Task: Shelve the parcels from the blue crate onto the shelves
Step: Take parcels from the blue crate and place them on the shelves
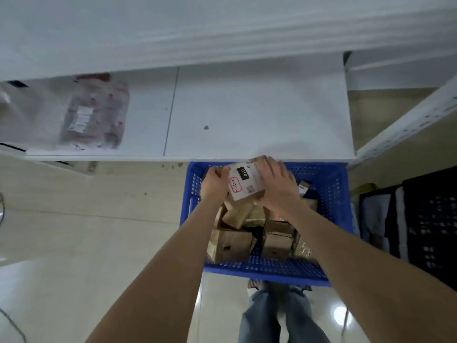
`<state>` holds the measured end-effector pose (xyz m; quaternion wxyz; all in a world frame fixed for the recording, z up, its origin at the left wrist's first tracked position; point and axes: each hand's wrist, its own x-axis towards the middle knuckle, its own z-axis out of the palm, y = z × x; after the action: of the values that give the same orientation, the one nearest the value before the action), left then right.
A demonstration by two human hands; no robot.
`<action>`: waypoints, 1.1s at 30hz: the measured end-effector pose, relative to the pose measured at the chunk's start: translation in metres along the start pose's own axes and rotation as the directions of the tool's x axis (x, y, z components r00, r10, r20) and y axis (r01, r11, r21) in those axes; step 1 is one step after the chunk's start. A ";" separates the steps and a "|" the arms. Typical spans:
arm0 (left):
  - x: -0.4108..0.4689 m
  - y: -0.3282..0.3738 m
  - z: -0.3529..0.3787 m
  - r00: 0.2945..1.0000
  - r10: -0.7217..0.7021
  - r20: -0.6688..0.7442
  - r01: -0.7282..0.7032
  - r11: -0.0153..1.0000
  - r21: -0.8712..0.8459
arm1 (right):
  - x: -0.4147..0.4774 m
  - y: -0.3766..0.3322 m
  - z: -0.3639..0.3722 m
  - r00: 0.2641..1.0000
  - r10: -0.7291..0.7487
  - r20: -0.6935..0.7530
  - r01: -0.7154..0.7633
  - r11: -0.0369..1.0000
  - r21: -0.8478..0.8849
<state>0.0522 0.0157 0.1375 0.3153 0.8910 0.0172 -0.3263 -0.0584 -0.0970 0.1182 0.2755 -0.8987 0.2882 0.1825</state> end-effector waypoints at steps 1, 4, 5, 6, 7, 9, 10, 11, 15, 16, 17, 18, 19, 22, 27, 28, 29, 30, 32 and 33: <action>-0.009 0.009 -0.015 0.999 -0.025 -0.024 0.023 0.996 -0.081 | -0.007 -0.006 -0.012 0.989 0.146 -0.014 -0.143 0.978 0.149; -0.035 0.034 -0.050 0.996 -0.078 -0.053 0.061 0.961 -0.271 | -0.029 -0.024 -0.050 0.924 0.359 0.134 -0.378 0.791 0.482; -0.045 0.043 -0.059 0.996 -0.082 -0.046 0.064 0.952 -0.301 | -0.038 -0.031 -0.062 0.913 0.345 0.217 -0.405 0.718 0.566; -0.055 0.051 -0.067 0.996 -0.083 -0.033 0.068 0.945 -0.321 | -0.046 -0.038 -0.073 0.900 0.291 0.325 -0.436 0.627 0.645; -0.065 0.059 -0.074 0.996 -0.082 -0.019 0.071 0.937 -0.343 | -0.057 -0.047 -0.085 0.880 0.209 0.426 -0.466 0.553 0.690; -0.087 0.073 -0.085 0.997 -0.078 0.017 0.078 0.913 -0.401 | -0.076 -0.065 -0.106 0.853 0.068 0.518 -0.493 0.432 0.755; -0.099 0.079 -0.090 0.997 -0.076 0.032 0.082 0.902 -0.423 | -0.085 -0.072 -0.115 0.857 0.038 0.514 -0.491 0.362 0.792; -0.109 0.084 -0.094 0.997 -0.066 0.042 0.078 0.901 -0.427 | -0.093 -0.078 -0.123 0.867 0.021 0.498 -0.480 0.303 0.823; -0.130 0.092 -0.107 1.000 -0.019 0.000 0.017 0.934 -0.357 | -0.122 -0.090 -0.148 0.901 -0.027 0.433 -0.426 0.124 0.896; -0.134 0.093 -0.111 1.000 0.001 -0.022 -0.008 0.946 -0.323 | -0.127 -0.091 -0.154 0.906 -0.031 0.422 -0.416 0.113 0.902; -0.138 0.095 -0.115 0.999 0.025 -0.040 -0.035 0.956 -0.292 | -0.133 -0.091 -0.160 0.913 -0.029 0.406 -0.400 0.126 0.908; -0.146 0.099 -0.119 0.997 0.049 -0.058 -0.063 0.962 -0.267 | -0.138 -0.091 -0.166 0.918 -0.027 0.395 -0.389 0.131 0.912; -0.155 0.104 -0.123 0.994 0.079 -0.077 -0.096 0.962 -0.257 | -0.142 -0.089 -0.171 0.924 -0.022 0.382 -0.375 0.147 0.915; -0.186 0.120 -0.131 0.985 0.147 -0.086 -0.164 0.951 -0.262 | -0.157 -0.085 -0.190 0.940 -0.013 0.342 -0.335 0.171 0.927; -0.216 0.137 -0.138 0.968 0.226 -0.111 -0.247 0.940 -0.235 | -0.184 -0.078 -0.221 0.967 -0.016 0.253 -0.239 0.272 0.932; -0.220 0.141 -0.140 0.964 0.242 -0.114 -0.262 0.938 -0.228 | -0.189 -0.077 -0.227 0.971 -0.017 0.240 -0.225 0.288 0.931; -0.225 0.145 -0.141 0.960 0.255 -0.118 -0.276 0.936 -0.219 | -0.194 -0.077 -0.233 0.973 -0.018 0.230 -0.214 0.298 0.930; -0.231 0.149 -0.143 0.957 0.264 -0.122 -0.285 0.933 -0.218 | -0.199 -0.076 -0.238 0.975 -0.018 0.222 -0.207 0.297 0.932; -0.240 0.156 -0.145 0.953 0.276 -0.129 -0.299 0.929 -0.221 | -0.208 -0.075 -0.248 0.979 -0.020 0.201 -0.186 0.291 0.939; -0.243 0.159 -0.146 0.952 0.277 -0.129 -0.300 0.928 -0.221 | -0.212 -0.074 -0.251 0.981 -0.023 0.190 -0.176 0.293 0.940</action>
<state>-0.0183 0.0142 0.4550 0.4633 0.8540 -0.0601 -0.2291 -0.1323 -0.1087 0.4465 0.7684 -0.5264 0.3585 0.0635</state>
